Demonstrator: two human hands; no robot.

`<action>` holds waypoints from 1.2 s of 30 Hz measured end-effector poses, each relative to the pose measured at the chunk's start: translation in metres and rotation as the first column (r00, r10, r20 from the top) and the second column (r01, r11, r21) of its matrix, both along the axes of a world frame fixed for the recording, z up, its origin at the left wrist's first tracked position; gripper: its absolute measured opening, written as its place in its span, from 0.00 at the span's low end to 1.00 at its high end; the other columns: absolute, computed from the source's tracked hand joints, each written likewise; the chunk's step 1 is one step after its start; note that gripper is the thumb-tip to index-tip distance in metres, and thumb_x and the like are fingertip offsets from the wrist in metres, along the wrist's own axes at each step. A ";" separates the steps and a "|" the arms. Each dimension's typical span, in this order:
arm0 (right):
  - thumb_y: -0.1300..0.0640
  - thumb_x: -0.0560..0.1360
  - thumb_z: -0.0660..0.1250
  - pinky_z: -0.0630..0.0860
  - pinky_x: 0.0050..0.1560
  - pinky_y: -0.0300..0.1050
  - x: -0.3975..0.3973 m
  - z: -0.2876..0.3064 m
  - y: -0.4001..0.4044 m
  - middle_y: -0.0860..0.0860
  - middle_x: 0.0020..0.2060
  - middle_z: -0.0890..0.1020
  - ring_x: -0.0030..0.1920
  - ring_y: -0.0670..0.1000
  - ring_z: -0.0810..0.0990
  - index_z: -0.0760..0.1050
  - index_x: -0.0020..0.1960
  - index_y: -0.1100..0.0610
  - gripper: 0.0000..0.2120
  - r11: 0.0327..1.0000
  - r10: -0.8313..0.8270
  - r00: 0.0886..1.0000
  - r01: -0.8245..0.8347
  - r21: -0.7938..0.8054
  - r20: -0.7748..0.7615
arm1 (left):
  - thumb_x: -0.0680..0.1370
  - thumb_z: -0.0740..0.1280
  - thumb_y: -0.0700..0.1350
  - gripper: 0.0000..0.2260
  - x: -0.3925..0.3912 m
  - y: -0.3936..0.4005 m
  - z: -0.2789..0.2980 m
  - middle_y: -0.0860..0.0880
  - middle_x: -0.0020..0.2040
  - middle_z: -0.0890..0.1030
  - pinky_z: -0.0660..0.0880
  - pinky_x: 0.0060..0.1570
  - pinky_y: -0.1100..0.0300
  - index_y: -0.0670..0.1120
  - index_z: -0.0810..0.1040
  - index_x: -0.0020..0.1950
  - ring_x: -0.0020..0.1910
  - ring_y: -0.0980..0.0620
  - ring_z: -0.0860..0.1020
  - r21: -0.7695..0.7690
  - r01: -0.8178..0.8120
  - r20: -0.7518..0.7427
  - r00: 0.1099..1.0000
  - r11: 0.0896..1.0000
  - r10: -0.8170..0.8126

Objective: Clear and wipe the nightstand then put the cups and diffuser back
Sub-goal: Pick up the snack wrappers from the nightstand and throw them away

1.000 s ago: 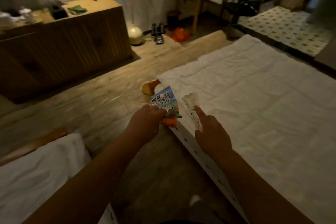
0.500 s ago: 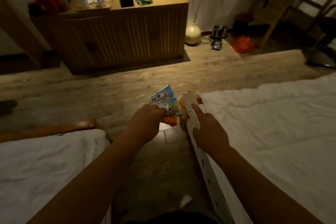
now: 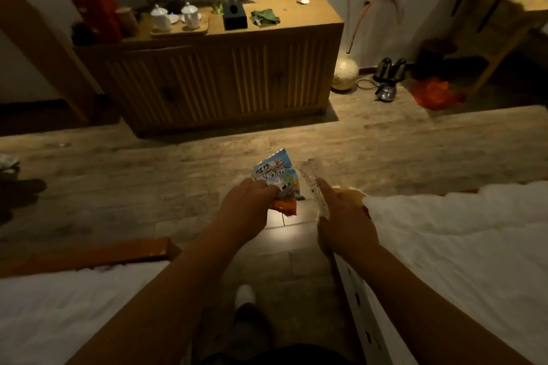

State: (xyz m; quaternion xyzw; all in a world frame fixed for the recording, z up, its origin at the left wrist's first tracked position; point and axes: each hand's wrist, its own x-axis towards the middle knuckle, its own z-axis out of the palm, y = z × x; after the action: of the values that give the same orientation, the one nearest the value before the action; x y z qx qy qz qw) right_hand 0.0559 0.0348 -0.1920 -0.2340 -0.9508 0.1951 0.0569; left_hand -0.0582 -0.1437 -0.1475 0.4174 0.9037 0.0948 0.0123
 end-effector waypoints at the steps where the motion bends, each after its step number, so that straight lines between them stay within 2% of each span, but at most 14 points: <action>1: 0.55 0.73 0.69 0.74 0.39 0.45 -0.018 -0.001 0.000 0.53 0.57 0.76 0.53 0.54 0.76 0.45 0.76 0.38 0.43 1.000 -0.018 1.000 0.018 0.002 -0.003 | 0.76 0.65 0.39 0.16 -0.020 0.002 -0.001 0.47 0.56 0.79 0.72 0.49 0.55 0.50 0.76 0.62 0.52 0.48 0.74 -0.007 0.018 -0.002 1.000 1.000 -0.018; 4: 0.55 0.73 0.68 0.73 0.38 0.43 -0.070 0.000 -0.003 0.54 0.55 0.76 0.51 0.53 0.76 0.45 0.76 0.39 0.42 0.999 -0.049 0.999 0.049 0.004 -0.009 | 0.76 0.66 0.40 0.16 -0.081 0.006 -0.001 0.48 0.55 0.80 0.72 0.46 0.56 0.51 0.76 0.62 0.51 0.48 0.74 -0.007 0.048 -0.012 0.999 0.999 -0.048; 9: 0.55 0.73 0.67 0.79 0.42 0.49 -0.125 0.003 0.004 0.53 0.55 0.75 0.49 0.53 0.76 0.45 0.76 0.39 0.41 0.986 -0.160 0.987 0.160 -0.042 0.008 | 0.75 0.66 0.40 0.16 -0.160 0.029 -0.002 0.49 0.54 0.80 0.66 0.40 0.58 0.53 0.76 0.61 0.50 0.49 0.73 -0.034 0.132 0.004 0.991 0.991 -0.132; 16: 0.54 0.73 0.67 0.79 0.45 0.51 -0.180 -0.014 0.054 0.53 0.53 0.76 0.48 0.52 0.76 0.45 0.76 0.39 0.41 0.956 -0.279 0.960 0.279 -0.095 0.010 | 0.75 0.65 0.40 0.16 -0.235 0.092 -0.019 0.49 0.54 0.79 0.71 0.45 0.55 0.53 0.75 0.62 0.51 0.49 0.73 -0.057 0.238 0.026 0.971 0.970 -0.237; 21: 0.55 0.72 0.69 0.73 0.39 0.42 -0.223 -0.049 0.104 0.52 0.51 0.77 0.42 0.46 0.71 0.46 0.76 0.39 0.42 0.916 -0.378 0.926 0.377 -0.135 0.020 | 0.76 0.65 0.42 0.15 -0.286 0.158 -0.035 0.50 0.54 0.79 0.69 0.45 0.56 0.53 0.75 0.61 0.51 0.49 0.73 -0.097 0.316 0.006 0.948 0.944 -0.317; 23: 0.54 0.72 0.69 0.73 0.39 0.41 -0.237 -0.061 0.126 0.52 0.52 0.77 0.43 0.46 0.71 0.46 0.76 0.38 0.42 0.890 -0.427 0.903 0.428 -0.160 0.041 | 0.76 0.65 0.42 0.15 -0.305 0.190 -0.040 0.51 0.54 0.79 0.70 0.46 0.55 0.54 0.75 0.61 0.51 0.49 0.73 -0.113 0.346 0.023 0.938 0.931 -0.346; 26: 0.54 0.73 0.69 0.78 0.45 0.49 -0.251 -0.069 0.158 0.52 0.54 0.77 0.46 0.49 0.75 0.44 0.75 0.37 0.42 0.836 -0.503 0.861 0.506 -0.213 0.069 | 0.77 0.65 0.42 0.15 -0.323 0.240 -0.046 0.50 0.55 0.79 0.73 0.52 0.47 0.55 0.74 0.61 0.52 0.48 0.73 -0.144 0.382 0.071 0.924 0.913 -0.375; 29: 0.53 0.73 0.67 0.78 0.46 0.50 -0.248 -0.074 0.190 0.51 0.55 0.76 0.49 0.52 0.76 0.46 0.75 0.36 0.41 0.777 -0.570 0.816 0.573 -0.259 0.096 | 0.76 0.64 0.40 0.16 -0.327 0.287 -0.058 0.50 0.55 0.79 0.73 0.49 0.51 0.55 0.75 0.61 0.52 0.48 0.73 -0.148 0.474 0.114 0.880 0.868 -0.461; 32: 0.52 0.75 0.66 0.76 0.44 0.47 -0.236 -0.082 0.211 0.51 0.55 0.75 0.49 0.51 0.76 0.48 0.76 0.39 0.38 0.723 -0.637 0.763 0.641 -0.257 0.111 | 0.75 0.63 0.38 0.18 -0.324 0.329 -0.077 0.51 0.53 0.79 0.72 0.47 0.53 0.56 0.76 0.60 0.50 0.49 0.72 -0.145 0.572 0.202 0.816 0.807 -0.542; 36: 0.51 0.77 0.62 0.72 0.52 0.46 -0.217 -0.106 0.233 0.54 0.64 0.73 0.58 0.54 0.75 0.51 0.77 0.43 0.32 0.604 -0.749 0.645 0.758 -0.247 0.151 | 0.74 0.62 0.38 0.16 -0.308 0.381 -0.115 0.51 0.50 0.79 0.71 0.43 0.54 0.54 0.78 0.58 0.48 0.49 0.71 -0.137 0.684 0.304 0.718 0.717 -0.626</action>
State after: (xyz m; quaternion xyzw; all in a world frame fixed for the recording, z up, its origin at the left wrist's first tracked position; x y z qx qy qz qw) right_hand -0.1610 0.2679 -0.2978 -0.6210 -0.7253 0.2851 0.0839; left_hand -0.3666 0.2377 -0.2622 0.6928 0.6916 0.0232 0.2029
